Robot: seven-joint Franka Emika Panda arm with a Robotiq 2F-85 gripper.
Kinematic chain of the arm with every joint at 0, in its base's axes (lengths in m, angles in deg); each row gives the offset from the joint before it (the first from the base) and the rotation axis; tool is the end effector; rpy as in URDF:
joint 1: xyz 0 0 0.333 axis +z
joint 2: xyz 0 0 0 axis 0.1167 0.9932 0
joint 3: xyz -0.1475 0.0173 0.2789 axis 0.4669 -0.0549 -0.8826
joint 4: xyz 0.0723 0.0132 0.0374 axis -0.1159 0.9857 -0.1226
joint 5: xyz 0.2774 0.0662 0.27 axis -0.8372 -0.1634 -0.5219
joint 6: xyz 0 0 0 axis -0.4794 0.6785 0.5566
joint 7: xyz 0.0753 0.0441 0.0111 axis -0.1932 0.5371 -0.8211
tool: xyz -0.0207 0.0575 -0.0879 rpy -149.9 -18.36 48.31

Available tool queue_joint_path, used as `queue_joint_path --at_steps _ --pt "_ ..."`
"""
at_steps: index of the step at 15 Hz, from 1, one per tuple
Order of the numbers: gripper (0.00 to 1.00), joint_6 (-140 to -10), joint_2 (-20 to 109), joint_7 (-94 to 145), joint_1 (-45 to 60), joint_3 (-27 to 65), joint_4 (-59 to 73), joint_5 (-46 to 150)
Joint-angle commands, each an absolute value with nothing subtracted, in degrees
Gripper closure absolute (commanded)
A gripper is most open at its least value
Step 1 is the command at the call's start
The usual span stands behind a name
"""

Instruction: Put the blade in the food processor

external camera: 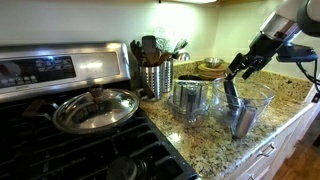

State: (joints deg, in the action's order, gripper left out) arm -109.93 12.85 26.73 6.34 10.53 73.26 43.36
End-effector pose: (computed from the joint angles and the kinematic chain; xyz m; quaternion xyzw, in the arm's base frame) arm 0.4166 0.0232 0.3420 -0.9722 0.0594 -0.2248 0.0292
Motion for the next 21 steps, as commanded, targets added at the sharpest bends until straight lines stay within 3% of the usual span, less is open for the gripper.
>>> queue_joint_path --at_steps 1,11,12,13,14,15,16,20,21 --pt "0.02 -109.4 11.3 28.9 5.2 9.8 73.3 45.6" --pt "0.02 -105.6 14.1 23.2 8.0 14.4 71.4 43.6" --pt "0.04 -105.8 14.9 23.1 8.0 14.6 70.8 43.5" --pt "0.22 -105.8 15.6 23.0 8.1 14.8 70.3 43.2" --pt "0.29 -106.0 16.3 22.8 8.4 14.9 69.7 42.9" --pt "0.29 -106.1 17.0 22.6 8.5 15.1 69.1 42.6" --pt "0.36 -105.8 17.6 22.5 8.6 15.2 68.5 42.4" --pt "0.43 -105.6 19.8 21.4 9.2 15.5 66.7 40.4" --pt "0.35 -105.6 20.5 20.9 9.5 15.6 66.4 39.5"
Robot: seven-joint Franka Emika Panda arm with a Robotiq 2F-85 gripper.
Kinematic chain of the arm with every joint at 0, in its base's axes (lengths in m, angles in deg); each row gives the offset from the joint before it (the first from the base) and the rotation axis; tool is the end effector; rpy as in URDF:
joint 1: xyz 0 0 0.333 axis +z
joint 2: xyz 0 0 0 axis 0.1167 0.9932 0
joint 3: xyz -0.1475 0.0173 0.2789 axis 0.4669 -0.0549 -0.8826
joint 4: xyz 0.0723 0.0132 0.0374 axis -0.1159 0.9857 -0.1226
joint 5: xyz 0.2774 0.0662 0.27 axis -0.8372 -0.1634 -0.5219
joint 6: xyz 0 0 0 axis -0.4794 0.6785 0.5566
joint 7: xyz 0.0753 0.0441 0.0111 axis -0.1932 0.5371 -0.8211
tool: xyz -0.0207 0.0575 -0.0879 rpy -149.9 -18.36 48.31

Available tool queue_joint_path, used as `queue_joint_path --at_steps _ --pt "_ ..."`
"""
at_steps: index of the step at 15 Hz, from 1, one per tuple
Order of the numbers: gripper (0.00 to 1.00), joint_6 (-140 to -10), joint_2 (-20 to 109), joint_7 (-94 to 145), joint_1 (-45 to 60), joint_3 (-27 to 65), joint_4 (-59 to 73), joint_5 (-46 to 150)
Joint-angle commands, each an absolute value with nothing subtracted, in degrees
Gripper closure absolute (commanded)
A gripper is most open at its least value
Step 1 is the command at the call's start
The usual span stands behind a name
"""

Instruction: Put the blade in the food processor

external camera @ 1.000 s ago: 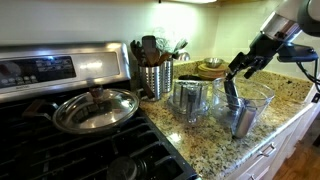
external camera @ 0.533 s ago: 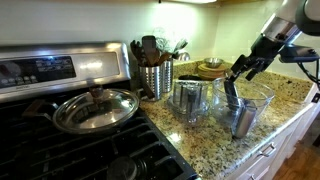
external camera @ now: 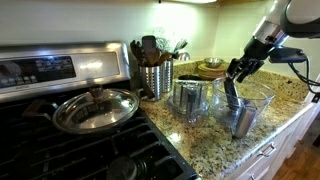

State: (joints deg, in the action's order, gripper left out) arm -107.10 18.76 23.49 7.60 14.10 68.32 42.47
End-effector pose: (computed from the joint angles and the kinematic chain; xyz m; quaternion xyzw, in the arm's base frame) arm 0.4423 0.0077 0.3276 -0.9790 0.0592 -0.1930 0.0299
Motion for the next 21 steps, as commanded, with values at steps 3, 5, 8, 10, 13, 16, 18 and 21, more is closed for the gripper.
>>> queue_joint_path --at_steps 3,5,8,10,13,16,18,21 --pt "0.09 -105.2 21.7 19.6 9.9 15.5 65.6 37.3" --pt "0.05 -105.2 22.3 18.5 9.9 15.4 65.1 36.0" --pt "0.39 -105.1 23.3 16.7 9.5 15.1 64.6 33.9" --pt "0.53 -105.3 23.7 15.9 9.3 14.9 64.5 32.9" --pt "0.73 -105.7 24.0 14.3 9.2 14.9 64.4 31.1" --pt "0.80 -106.3 23.5 14.7 8.9 14.6 65.1 31.5" --pt "0.80 -107.9 22.1 15.9 8.7 14.3 66.8 32.1" --pt "0.80 -111.8 20.5 17.7 8.7 13.8 70.0 32.8"
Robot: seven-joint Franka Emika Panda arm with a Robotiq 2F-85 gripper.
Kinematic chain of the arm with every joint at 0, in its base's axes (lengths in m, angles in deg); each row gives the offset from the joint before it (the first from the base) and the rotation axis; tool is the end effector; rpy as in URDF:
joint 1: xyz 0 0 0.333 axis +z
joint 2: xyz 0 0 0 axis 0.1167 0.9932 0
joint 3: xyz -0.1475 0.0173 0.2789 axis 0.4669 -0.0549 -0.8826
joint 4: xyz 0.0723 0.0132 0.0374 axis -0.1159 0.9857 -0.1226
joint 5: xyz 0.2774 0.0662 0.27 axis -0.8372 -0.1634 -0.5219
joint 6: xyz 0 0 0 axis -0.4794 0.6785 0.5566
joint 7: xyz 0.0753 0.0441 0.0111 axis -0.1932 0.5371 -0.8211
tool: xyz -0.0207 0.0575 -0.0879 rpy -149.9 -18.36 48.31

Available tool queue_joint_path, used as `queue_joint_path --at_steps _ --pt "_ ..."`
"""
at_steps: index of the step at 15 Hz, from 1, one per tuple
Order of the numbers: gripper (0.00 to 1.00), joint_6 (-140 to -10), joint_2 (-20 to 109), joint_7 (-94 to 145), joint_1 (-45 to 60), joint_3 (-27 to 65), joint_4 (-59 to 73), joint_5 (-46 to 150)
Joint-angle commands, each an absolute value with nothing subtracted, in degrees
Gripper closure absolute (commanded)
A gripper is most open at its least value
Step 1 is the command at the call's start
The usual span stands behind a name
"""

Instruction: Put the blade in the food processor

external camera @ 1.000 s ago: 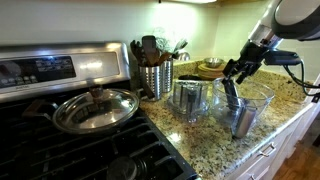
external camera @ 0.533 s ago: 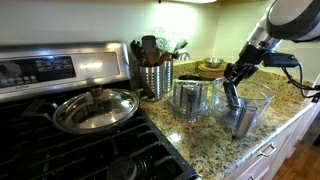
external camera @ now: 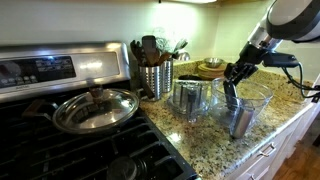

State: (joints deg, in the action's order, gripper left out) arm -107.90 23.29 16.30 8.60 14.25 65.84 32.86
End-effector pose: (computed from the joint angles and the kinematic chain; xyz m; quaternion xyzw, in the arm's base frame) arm 0.4553 0.0044 0.3102 -0.9795 0.0681 -0.1826 0.0513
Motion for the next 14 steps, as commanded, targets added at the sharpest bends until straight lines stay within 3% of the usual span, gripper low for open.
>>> queue_joint_path --at_steps 1,7,14 --pt "0.80 -114.2 20.1 18.5 8.6 13.4 71.5 33.1" --pt "0.80 -127.4 19.7 25.0 9.0 11.4 78.3 34.7" --pt "0.80 -137.9 27.3 18.5 4.2 5.7 73.9 23.1"
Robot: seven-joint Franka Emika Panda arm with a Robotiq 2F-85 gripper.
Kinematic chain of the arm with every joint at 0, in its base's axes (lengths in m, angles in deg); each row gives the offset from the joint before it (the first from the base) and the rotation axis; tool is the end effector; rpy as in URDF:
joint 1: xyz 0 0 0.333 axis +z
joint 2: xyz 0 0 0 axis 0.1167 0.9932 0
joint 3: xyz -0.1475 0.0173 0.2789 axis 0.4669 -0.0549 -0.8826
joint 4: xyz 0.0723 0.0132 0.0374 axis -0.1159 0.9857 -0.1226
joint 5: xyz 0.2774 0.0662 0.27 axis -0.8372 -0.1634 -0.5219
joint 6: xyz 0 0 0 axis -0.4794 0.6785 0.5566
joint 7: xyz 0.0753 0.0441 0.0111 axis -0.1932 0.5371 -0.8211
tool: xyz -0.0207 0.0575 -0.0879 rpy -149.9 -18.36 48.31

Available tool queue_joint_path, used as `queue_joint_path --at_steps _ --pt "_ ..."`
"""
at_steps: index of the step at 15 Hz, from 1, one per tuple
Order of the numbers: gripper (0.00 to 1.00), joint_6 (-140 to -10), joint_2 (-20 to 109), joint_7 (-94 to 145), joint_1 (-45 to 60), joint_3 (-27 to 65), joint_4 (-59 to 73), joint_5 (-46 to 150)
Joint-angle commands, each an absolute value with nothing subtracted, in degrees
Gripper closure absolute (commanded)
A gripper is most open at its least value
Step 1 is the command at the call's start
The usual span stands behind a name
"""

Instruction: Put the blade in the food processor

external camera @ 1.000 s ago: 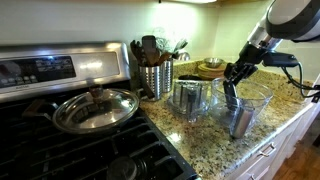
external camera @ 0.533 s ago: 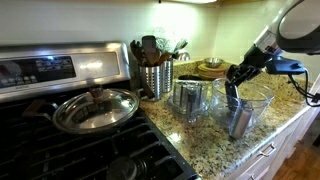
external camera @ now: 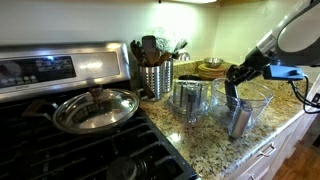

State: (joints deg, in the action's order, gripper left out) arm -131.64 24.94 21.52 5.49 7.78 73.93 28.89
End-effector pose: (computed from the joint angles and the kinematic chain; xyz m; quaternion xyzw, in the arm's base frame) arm 0.4242 0.0080 0.2950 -0.9458 0.1290 -0.2963 0.0333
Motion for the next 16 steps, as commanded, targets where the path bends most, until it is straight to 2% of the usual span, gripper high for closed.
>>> queue_joint_path --at_steps 1,3,4,7,9,12,15,16 --pt "0.80 -139.8 28.0 17.5 4.9 5.3 73.9 20.4" --pt "0.80 -142.6 29.3 15.0 6.1 4.5 73.9 14.7" --pt "0.80 -138.6 25.2 11.4 5.8 4.3 73.8 10.7" --pt "0.80 -138.7 21.2 7.7 6.1 2.5 76.6 4.9" --pt "0.80 -138.7 22.2 1.3 5.4 0.5 73.4 -1.7" --pt "0.80 -138.7 18.5 -1.1 4.9 -2.5 75.0 -5.6" --pt "0.80 -137.6 17.5 0.7 8.7 -3.1 75.5 -4.6" --pt "0.37 -135.6 17.5 -0.9 8.2 -3.5 75.3 -5.4"
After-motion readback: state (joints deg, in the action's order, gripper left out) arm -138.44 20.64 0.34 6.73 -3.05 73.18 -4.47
